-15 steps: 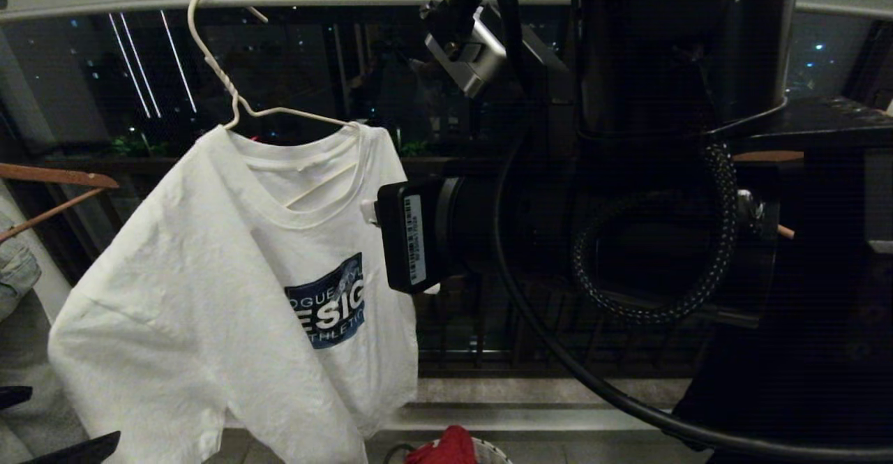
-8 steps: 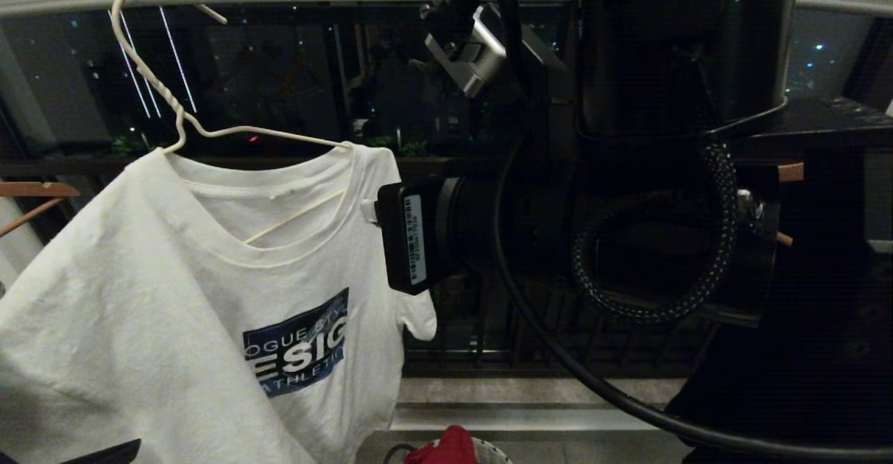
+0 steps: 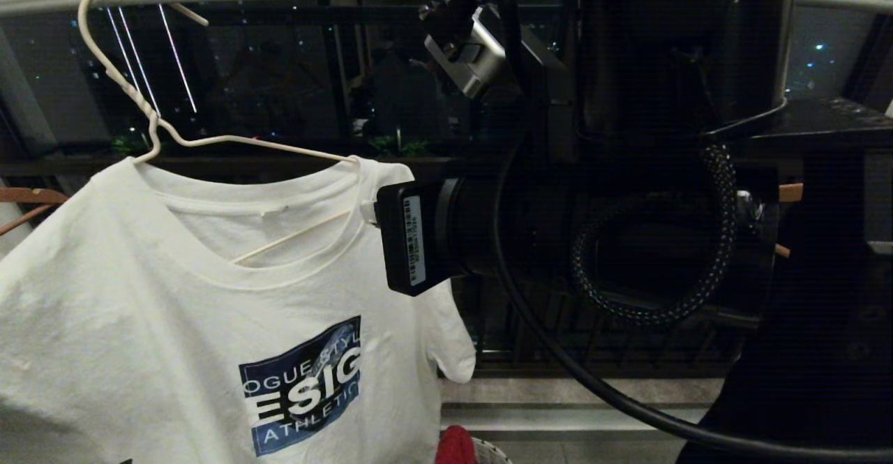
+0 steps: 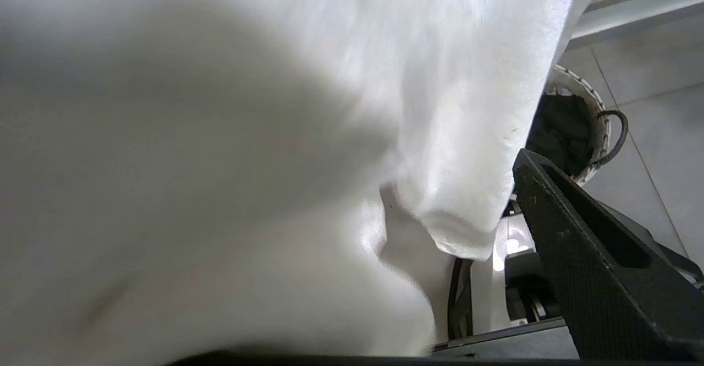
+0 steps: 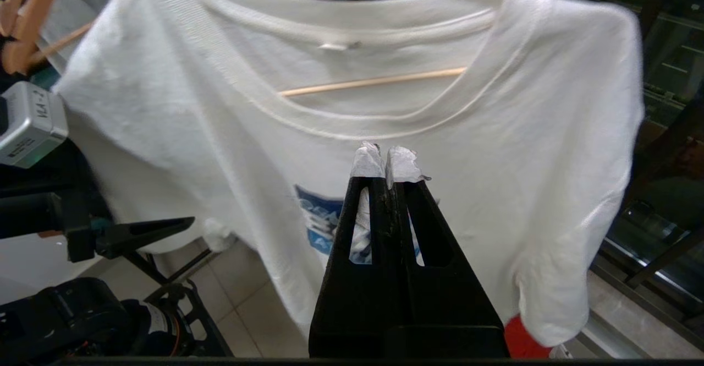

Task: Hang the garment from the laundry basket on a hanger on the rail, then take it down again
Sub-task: Take the clothes off the clothes rack

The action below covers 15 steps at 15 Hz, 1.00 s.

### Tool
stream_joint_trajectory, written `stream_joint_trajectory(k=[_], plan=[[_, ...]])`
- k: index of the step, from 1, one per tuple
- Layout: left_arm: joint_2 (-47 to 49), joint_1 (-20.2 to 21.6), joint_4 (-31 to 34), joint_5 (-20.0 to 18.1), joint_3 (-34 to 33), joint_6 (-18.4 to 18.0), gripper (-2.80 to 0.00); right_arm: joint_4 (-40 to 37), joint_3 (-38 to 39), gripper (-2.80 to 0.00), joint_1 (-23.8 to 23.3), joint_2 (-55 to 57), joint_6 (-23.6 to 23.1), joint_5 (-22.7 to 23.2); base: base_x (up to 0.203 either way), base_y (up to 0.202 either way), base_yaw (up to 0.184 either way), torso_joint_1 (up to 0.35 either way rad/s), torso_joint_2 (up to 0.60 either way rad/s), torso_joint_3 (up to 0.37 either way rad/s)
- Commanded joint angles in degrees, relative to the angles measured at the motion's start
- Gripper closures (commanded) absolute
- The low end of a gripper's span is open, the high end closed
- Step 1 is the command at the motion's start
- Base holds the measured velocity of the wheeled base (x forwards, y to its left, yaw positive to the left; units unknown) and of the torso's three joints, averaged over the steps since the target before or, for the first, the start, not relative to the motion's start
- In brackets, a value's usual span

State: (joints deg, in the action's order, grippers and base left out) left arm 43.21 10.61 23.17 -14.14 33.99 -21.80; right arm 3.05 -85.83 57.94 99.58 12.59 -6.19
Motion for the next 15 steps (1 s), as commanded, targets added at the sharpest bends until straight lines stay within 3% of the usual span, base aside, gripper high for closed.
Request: stream_joint_trajectory(k=[1,2,3,10,15], plan=[[-0.82,0.03,0.20,-0.10,0.03,-0.08,-2.80,0.03,-0.04,0.00,0.05,0.17,0.06,0.02,0.000,0.000,0.000,0.000,0.00,0.000],[-0.76,0.03,0.12,-0.10,-0.06,-0.08,-2.80,0.06,-0.04,0.00,0.06,0.46,0.06,-0.04,0.000,0.000,0.000,0.000,0.00,0.000],[-0.85,0.03,0.12,-0.10,0.03,-0.08,0.00,0.12,-0.04,0.00,0.06,0.61,0.06,-0.05,0.000,0.000,0.000,0.000,0.00,0.000],[-1.92,0.10,0.91,-0.01,0.82,0.00,0.00,0.12,-0.04,0.00,0.05,0.86,-0.02,-0.05,0.000,0.000,0.000,0.000,0.00,0.000],[-7.66,1.35,21.69,-0.33,11.70,0.56,0.00,0.20,-0.12,0.00,0.07,1.68,-1.08,0.04,0.000,0.000,0.000,0.000,0.00,0.000]])
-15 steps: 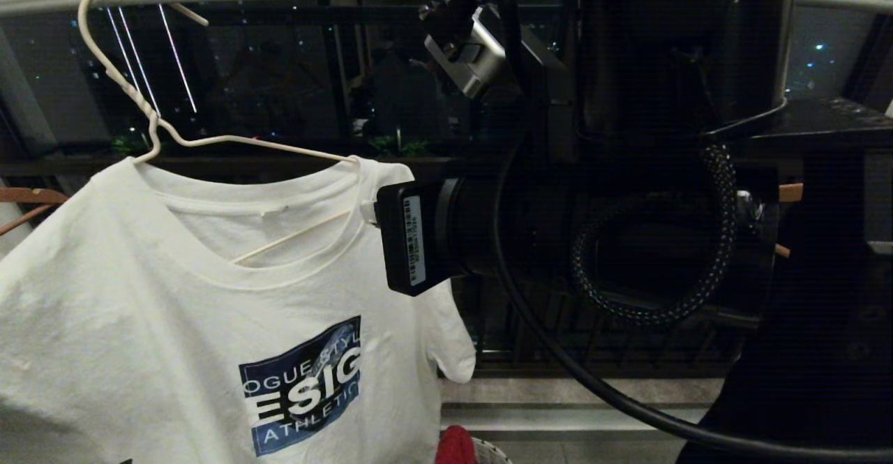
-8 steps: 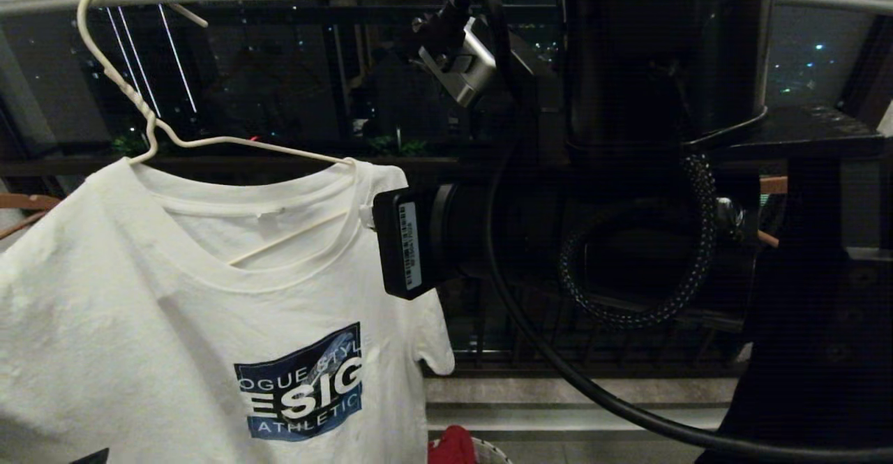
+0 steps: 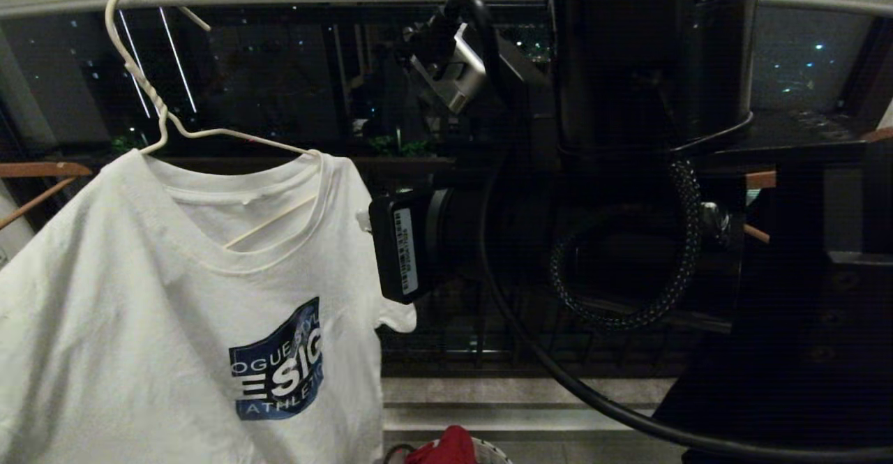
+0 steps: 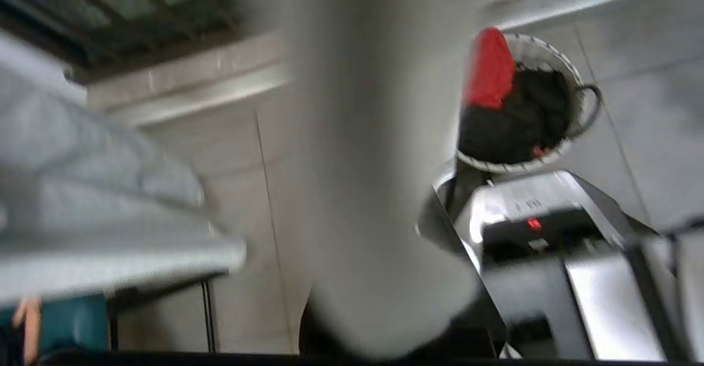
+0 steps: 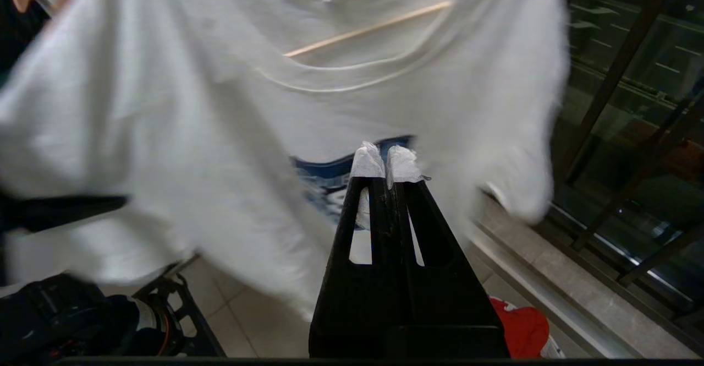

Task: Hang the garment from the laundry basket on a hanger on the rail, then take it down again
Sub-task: Take the clothes off the clothes rack

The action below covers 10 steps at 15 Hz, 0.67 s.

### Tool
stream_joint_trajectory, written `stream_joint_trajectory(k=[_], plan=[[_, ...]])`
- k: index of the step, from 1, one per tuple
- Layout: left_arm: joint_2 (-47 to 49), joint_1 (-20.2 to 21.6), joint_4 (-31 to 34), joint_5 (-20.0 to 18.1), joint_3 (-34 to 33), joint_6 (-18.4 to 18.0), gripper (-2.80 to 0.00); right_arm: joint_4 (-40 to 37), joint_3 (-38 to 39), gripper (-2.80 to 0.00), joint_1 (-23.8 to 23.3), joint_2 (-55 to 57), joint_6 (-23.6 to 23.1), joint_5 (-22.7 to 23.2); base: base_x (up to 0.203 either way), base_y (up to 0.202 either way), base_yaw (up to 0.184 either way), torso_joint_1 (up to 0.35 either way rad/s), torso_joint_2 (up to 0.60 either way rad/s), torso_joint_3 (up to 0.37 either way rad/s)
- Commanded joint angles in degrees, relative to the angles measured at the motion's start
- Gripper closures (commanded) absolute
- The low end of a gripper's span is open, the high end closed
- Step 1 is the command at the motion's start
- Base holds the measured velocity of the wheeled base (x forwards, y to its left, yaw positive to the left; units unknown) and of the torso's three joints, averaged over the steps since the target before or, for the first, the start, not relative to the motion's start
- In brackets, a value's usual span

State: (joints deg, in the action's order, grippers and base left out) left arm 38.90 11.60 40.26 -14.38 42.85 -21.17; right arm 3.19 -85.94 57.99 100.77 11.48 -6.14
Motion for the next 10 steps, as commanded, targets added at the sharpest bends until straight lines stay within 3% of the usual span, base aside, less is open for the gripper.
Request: stream_joint_trajectory(k=[1,3,10], plan=[[-4.90,0.60,7.32,-0.11,3.78,-0.03,0.00,0.06,-0.01,0.00,0.02,0.57,0.03,-0.01,0.000,0.000,0.000,0.000,0.00,0.000],[-6.59,0.97,10.39,-0.20,3.37,0.10,0.00,-0.03,-0.01,0.00,0.02,0.57,0.08,-0.01,0.000,0.000,0.000,0.000,0.00,0.000],[-9.68,2.19,8.95,-1.84,-9.62,-0.05,0.00,0.06,-0.01,0.00,0.02,0.48,0.08,-0.01,0.000,0.000,0.000,0.000,0.00,0.000]])
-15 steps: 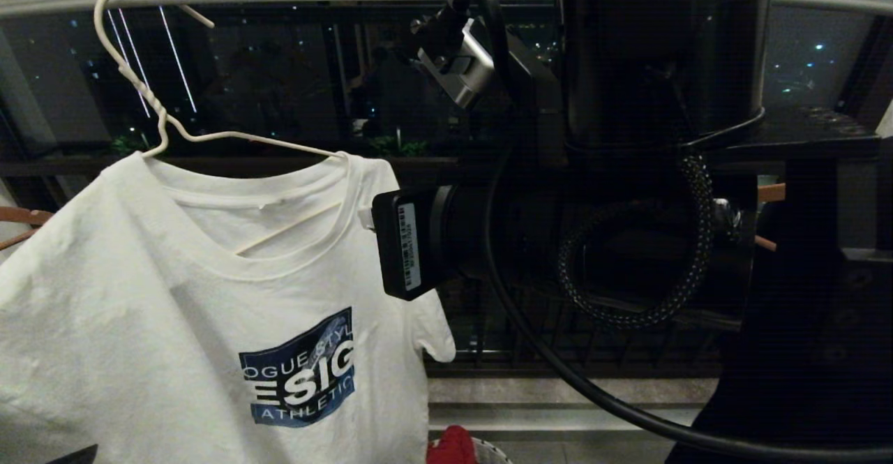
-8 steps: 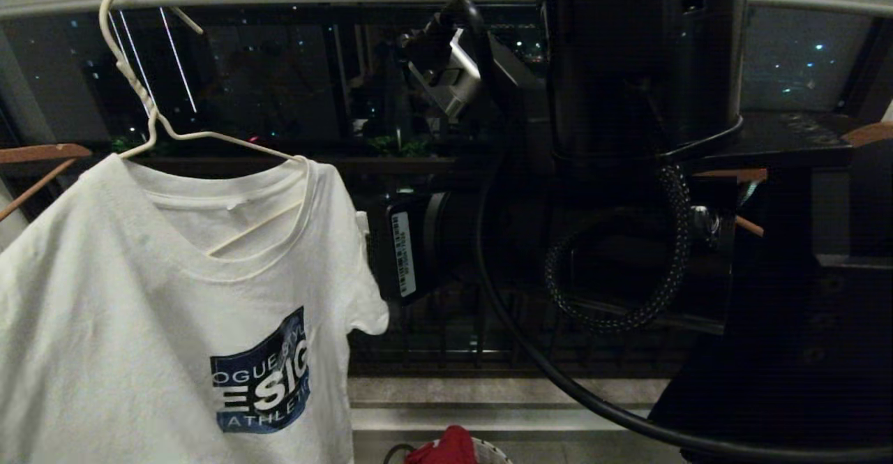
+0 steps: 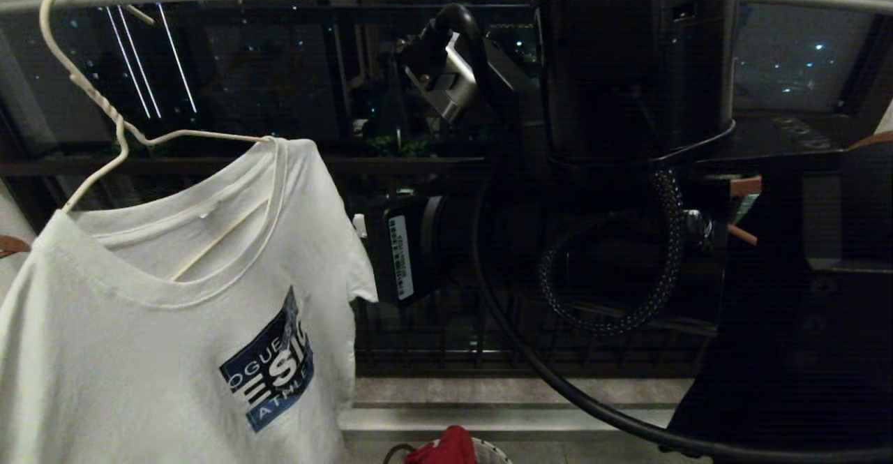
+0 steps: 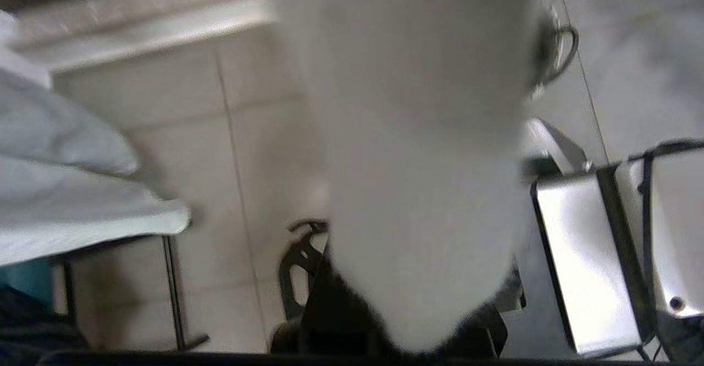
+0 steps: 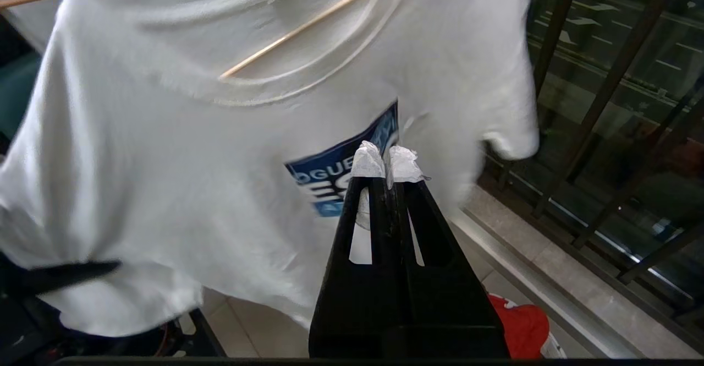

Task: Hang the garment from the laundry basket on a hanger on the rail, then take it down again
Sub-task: Take the clothes off the clothes rack

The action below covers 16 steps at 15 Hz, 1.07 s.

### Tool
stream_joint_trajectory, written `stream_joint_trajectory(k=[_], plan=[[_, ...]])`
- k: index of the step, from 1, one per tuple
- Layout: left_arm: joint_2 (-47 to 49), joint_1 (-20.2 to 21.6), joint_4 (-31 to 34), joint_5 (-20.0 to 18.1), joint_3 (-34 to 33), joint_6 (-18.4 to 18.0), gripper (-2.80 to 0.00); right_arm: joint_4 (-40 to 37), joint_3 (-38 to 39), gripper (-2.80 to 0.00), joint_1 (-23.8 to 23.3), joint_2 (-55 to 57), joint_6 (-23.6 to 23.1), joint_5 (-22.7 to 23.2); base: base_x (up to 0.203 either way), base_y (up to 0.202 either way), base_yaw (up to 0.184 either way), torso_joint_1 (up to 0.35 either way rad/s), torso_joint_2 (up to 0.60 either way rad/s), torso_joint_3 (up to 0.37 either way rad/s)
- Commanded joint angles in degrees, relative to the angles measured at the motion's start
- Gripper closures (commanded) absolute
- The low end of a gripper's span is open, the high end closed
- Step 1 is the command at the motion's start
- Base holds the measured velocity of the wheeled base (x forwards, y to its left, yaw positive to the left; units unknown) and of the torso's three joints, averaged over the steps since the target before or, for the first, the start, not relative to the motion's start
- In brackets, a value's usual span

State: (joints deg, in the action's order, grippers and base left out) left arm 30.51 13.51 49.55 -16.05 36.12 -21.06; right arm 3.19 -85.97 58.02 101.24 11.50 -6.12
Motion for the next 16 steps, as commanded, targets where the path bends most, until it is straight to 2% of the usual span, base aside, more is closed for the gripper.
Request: stream_joint_trajectory(k=[1,2,4,16], plan=[[-1.55,0.34,-2.43,-0.20,-4.83,-0.09,0.00,0.01,0.01,0.00,0.02,0.01,0.11,-0.03,0.000,0.000,0.000,0.000,0.00,0.000],[-1.67,0.37,-4.61,-0.21,-5.97,0.04,0.00,0.12,0.01,0.00,0.08,-0.23,0.28,0.04,0.000,0.000,0.000,0.000,0.00,0.000],[-1.86,0.37,-4.54,-0.21,-4.93,-0.02,0.00,0.94,0.10,0.00,0.26,-1.05,0.63,0.49,0.000,0.000,0.000,0.000,0.00,0.000],[-4.85,0.55,-4.39,-0.03,-8.54,0.05,0.00,0.94,0.10,0.00,0.26,-0.87,0.37,0.41,0.000,0.000,0.000,0.000,0.00,0.000]])
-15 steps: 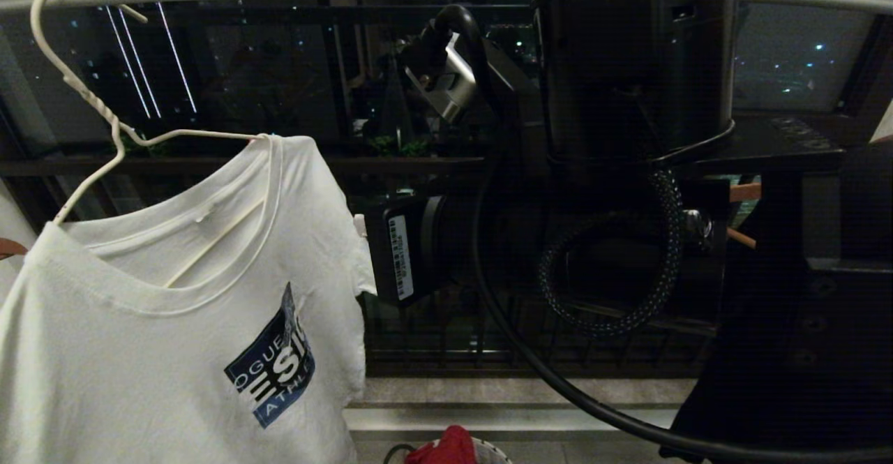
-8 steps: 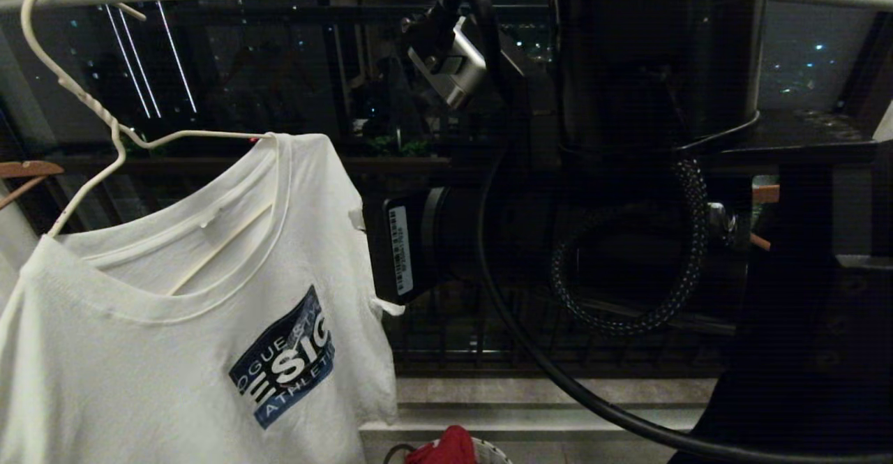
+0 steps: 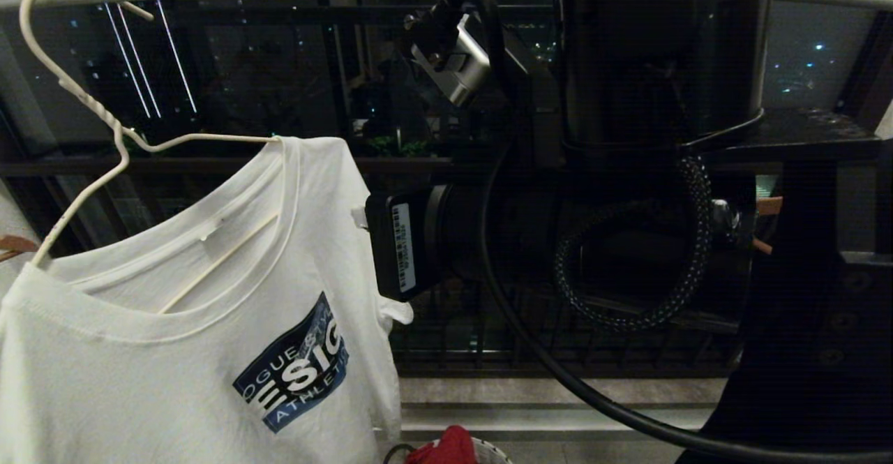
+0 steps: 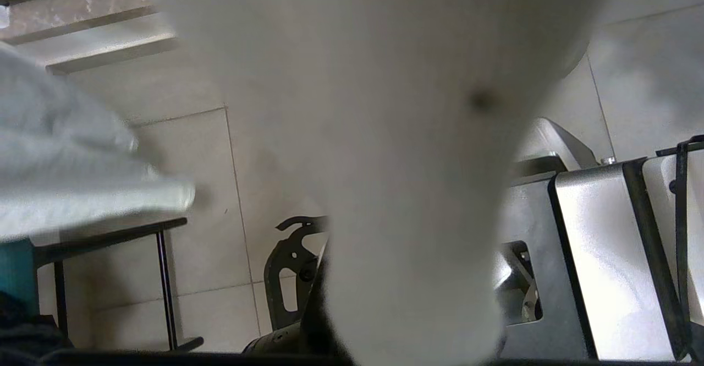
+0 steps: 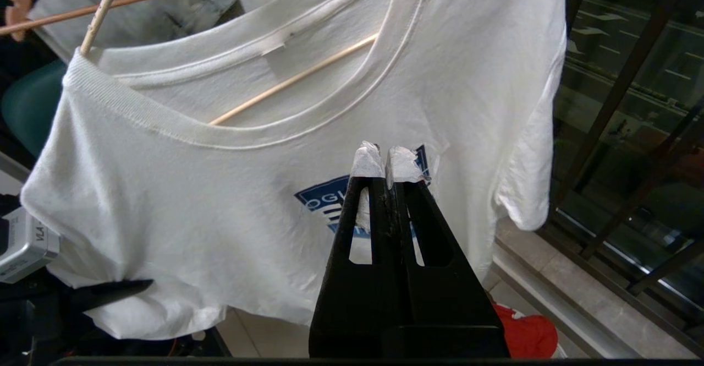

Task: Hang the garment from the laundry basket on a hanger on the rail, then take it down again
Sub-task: Take the clothes off the clothes rack

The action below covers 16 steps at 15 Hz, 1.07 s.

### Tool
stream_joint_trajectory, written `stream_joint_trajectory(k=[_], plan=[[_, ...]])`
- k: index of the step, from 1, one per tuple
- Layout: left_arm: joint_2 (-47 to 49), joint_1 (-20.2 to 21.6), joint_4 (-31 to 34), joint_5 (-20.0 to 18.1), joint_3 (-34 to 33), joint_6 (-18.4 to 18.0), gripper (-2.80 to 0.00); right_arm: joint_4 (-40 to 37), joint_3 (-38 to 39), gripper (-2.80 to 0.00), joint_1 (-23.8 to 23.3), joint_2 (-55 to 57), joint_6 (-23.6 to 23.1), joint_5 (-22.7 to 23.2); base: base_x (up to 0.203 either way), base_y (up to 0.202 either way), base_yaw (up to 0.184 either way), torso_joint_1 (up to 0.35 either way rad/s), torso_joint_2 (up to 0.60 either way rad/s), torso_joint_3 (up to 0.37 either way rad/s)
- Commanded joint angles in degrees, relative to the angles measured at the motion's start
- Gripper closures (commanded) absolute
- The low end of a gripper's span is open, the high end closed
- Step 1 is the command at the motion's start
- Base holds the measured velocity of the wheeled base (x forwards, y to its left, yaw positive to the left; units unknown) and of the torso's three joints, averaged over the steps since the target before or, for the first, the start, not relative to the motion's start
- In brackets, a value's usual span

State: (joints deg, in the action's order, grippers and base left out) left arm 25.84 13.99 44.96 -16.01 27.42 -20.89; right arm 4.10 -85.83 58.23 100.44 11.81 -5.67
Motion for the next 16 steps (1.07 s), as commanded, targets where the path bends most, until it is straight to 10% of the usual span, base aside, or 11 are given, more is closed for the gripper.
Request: stream_joint_trajectory(k=[1,6,7,16], plan=[[-0.18,0.07,0.13,-0.08,0.27,-0.15,0.00,0.03,-0.04,0.00,0.04,-0.07,0.05,-0.04,0.000,0.000,0.000,0.000,0.00,0.000],[-0.44,0.07,0.29,-0.08,2.59,-0.11,0.00,0.03,-0.04,0.00,0.04,0.31,0.03,-0.04,0.000,0.000,0.000,0.000,0.00,0.000],[-0.38,0.07,0.30,-0.08,3.03,-0.13,-2.80,0.03,-0.04,0.00,0.04,0.81,-0.03,-0.13,0.000,0.000,0.000,0.000,0.00,0.000],[-5.43,0.07,3.16,0.02,13.90,3.95,-2.80,0.03,0.05,0.00,0.21,2.09,-0.12,-0.14,0.000,0.000,0.000,0.000,0.00,0.000]])
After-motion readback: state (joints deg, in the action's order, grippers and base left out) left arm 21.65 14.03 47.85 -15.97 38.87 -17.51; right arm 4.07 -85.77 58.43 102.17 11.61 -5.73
